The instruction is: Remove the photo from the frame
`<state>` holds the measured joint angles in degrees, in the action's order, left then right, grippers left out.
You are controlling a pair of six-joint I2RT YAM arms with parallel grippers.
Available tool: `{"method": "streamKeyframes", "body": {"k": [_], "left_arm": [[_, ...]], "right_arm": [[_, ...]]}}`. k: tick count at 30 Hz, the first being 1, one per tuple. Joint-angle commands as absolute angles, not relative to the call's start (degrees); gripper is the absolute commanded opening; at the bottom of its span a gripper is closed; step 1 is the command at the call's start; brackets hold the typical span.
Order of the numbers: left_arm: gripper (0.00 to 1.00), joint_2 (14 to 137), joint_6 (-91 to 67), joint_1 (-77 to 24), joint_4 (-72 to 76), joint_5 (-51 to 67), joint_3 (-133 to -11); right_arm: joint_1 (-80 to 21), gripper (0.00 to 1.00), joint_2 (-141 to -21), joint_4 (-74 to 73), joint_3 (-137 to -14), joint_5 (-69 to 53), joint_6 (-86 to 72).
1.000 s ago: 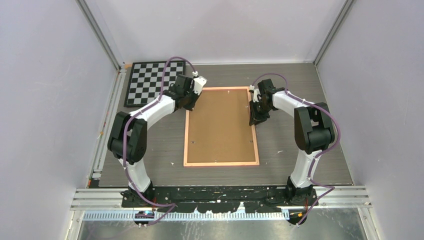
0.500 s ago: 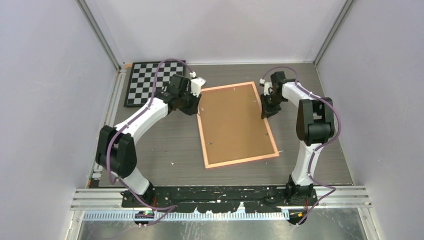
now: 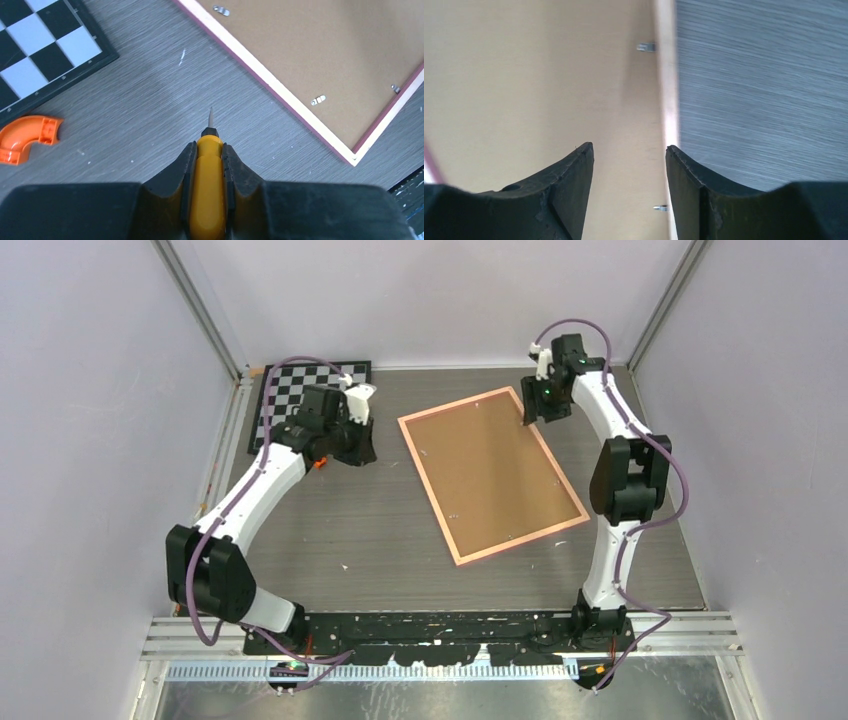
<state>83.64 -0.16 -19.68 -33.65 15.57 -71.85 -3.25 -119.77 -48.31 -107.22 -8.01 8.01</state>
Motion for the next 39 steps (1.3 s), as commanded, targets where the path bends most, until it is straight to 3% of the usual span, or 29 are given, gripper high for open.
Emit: {"method": "streamKeyframes", "body": {"k": [1, 7, 16, 31, 33, 39], "left_arm": [[0.0, 79.9, -3.7, -15.8, -35.5, 18.3, -72.6], [0.0, 77.0, -6.0, -11.0, -35.4, 22.3, -71.3], [0.0, 74.1, -8.3, -3.7, -35.1, 25.9, -69.8], [0.0, 72.4, -8.9, -2.2, -32.9, 28.1, -67.6], [0.0, 72.3, -8.8, -2.1, -32.9, 27.9, -67.5], [0.0, 72.2, -8.5, -2.0, -33.2, 27.7, -67.9]], "right_arm": [[-12.5, 0.6, -113.3, -48.5, -105.9, -10.6, 2.2], [-24.9, 0.6, -111.1, -45.2, -100.7, -10.5, -2.9], [-38.3, 0.59, -119.0, -45.2, -104.2, -6.1, -2.4], [-42.1, 0.54, -130.0, -43.5, -110.3, 5.9, -0.3], [-42.4, 0.5, -131.3, -44.0, -110.6, 6.0, 1.3], [-43.8, 0.22, -130.0, -44.0, -106.0, 4.0, 4.4]]}}
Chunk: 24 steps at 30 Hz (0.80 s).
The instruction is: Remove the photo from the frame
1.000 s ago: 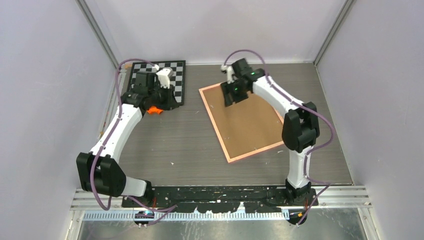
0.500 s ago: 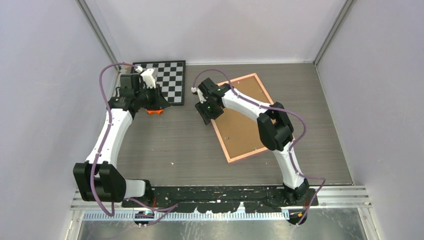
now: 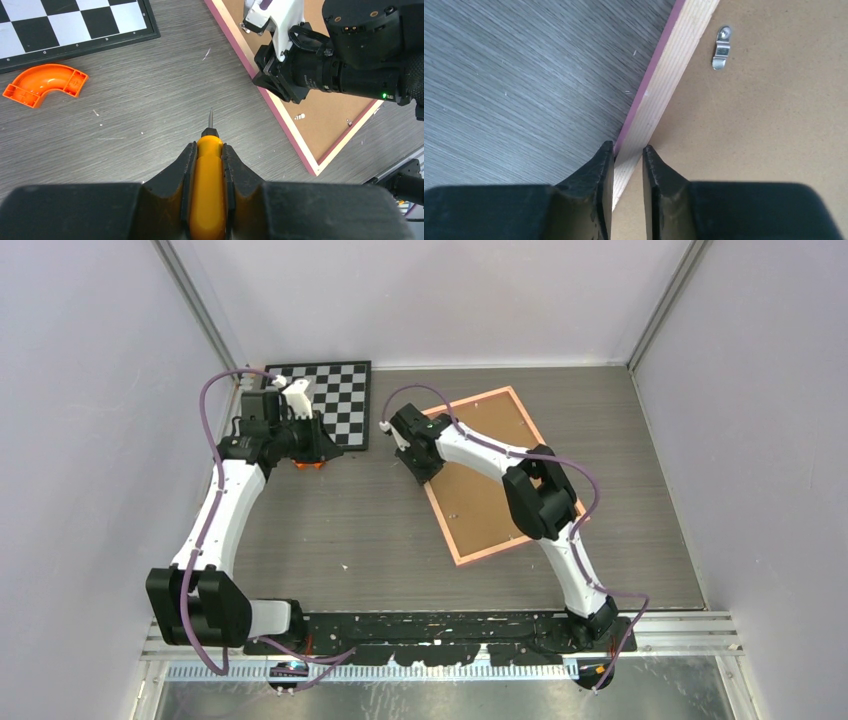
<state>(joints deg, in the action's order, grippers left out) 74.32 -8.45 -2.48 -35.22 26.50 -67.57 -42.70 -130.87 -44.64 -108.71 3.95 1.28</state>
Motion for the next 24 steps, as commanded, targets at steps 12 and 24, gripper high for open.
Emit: {"method": "streamKeyframes", "body": {"k": [12, 24], "left_arm": [[0.0, 72.6, -9.3, -1.1, -33.0, 27.9, -68.9], [0.0, 74.3, -6.0, -1.1, -35.9, 29.6, -71.4]], "right_arm": [[-46.7, 0.02, -115.0, -44.5, -87.7, -8.5, 20.4], [-55.5, 0.02, -103.0, -48.3, -72.6, -12.0, 30.8]]}}
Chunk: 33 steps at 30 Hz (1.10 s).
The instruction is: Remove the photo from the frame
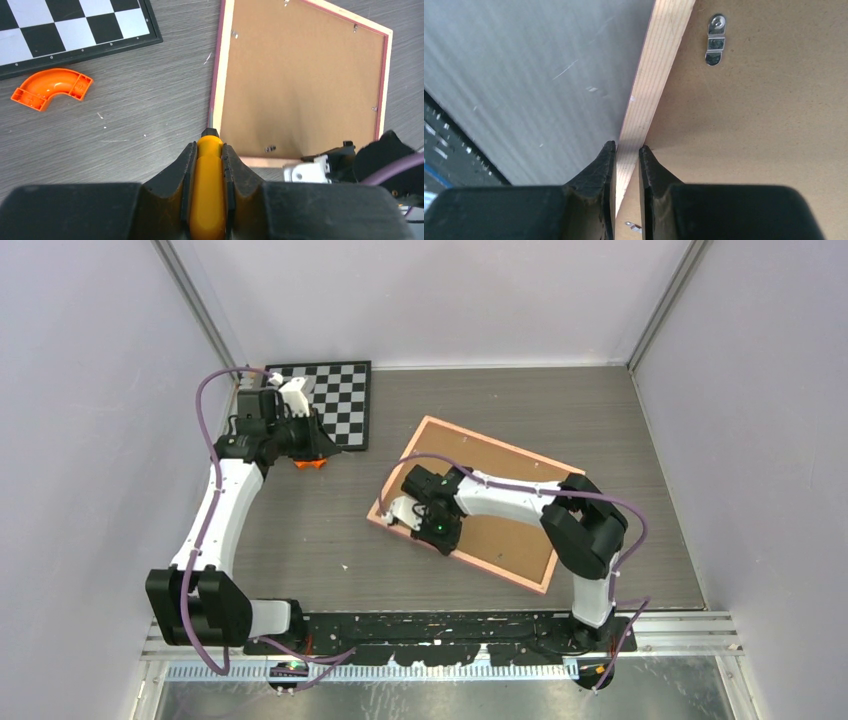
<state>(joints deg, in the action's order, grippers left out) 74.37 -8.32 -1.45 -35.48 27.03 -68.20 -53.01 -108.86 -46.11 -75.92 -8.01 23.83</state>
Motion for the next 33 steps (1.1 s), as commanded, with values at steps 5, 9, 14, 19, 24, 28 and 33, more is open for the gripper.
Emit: {"method": "streamKeyframes", "body": {"k": [5, 9, 14, 19, 24, 28, 33], "left_arm": [[0.0, 75.3, -0.5, -2.6, -38.4, 28.9, -71.7], [0.0, 76.5, 6.3, -7.4, -41.1, 24.1, -72.1], [0.0, 79.7, 11.2, -13.9, -43.7, 19.4, -73.8], [0.0, 84.0, 13.2, -18.9, -44.1, 17.0, -75.5], [0.0, 88.6, 13.7, -22.8, -43.8, 12.8, -78.4], [0.0, 92.2, 13.6, -25.3, -44.2, 10.9, -80.3], [0.0, 95.9, 13.4, -26.8, -44.1, 9.7, -82.4]], "right_arm": [[-58.7, 0.03, -99.1, -48.9, -68.3, -10.2, 35.2], [-59.6, 0.04, -97.0, -48.9, -66.3, -8.0, 38.3], [-59.6, 0.05, -95.0, -48.2, -64.1, -4.8, 41.0], [-59.6, 0.1, -92.8, -46.3, -61.6, -2.2, 40.9], [-59.6, 0.34, -90.7, -44.3, -60.5, -1.4, 37.6], [-59.6, 0.39, -89.5, -41.8, -59.0, -1.3, 35.4], [-59.4, 0.46, -88.7, -39.6, -57.9, -2.2, 32.9]]}}
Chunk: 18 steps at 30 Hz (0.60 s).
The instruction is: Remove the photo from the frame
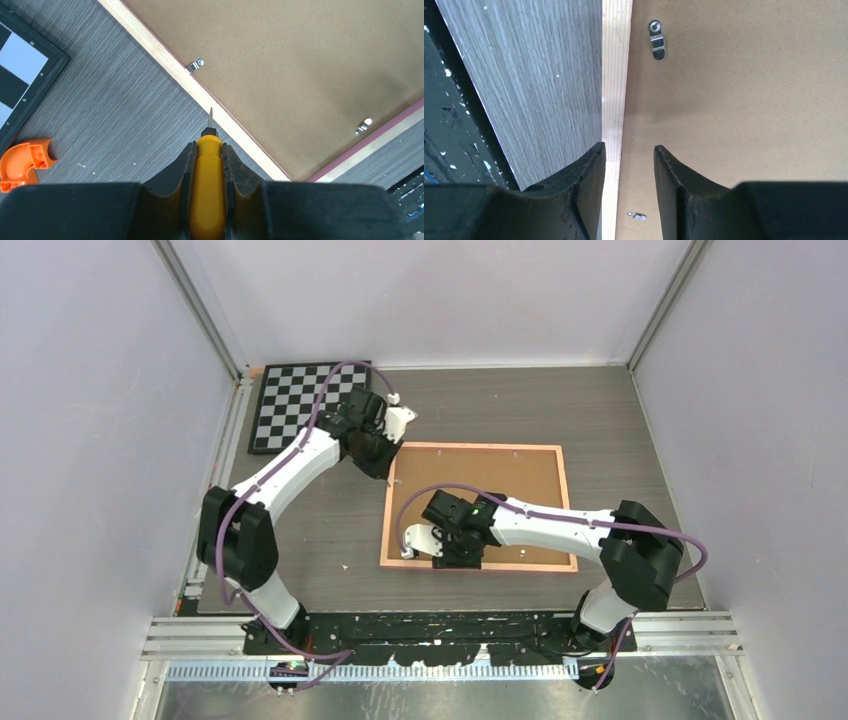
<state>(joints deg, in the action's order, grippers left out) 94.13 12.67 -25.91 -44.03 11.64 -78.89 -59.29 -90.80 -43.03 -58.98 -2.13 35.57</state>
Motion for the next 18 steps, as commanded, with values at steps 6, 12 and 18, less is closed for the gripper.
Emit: {"method": "streamKeyframes", "body": {"k": [6, 12, 18], "left_arm": [[0.0, 98.9, 12.9, -28.2, -43.6, 10.0, -83.3], [0.0, 101.9, 12.2, -28.6, -41.7, 9.0, -83.6], [0.0, 103.9, 12.0, -28.7, -39.7, 7.4, -84.0]], "right_arm": [[-59.1, 0.54, -88.6, -36.5, -56.3, -2.8, 31.4], [-59.0, 0.53, -90.5, -35.1, -55.3, -2.9, 31.2], [-59.0, 0.45, -91.4, -36.0, -55.4, -4.4, 31.9]]}}
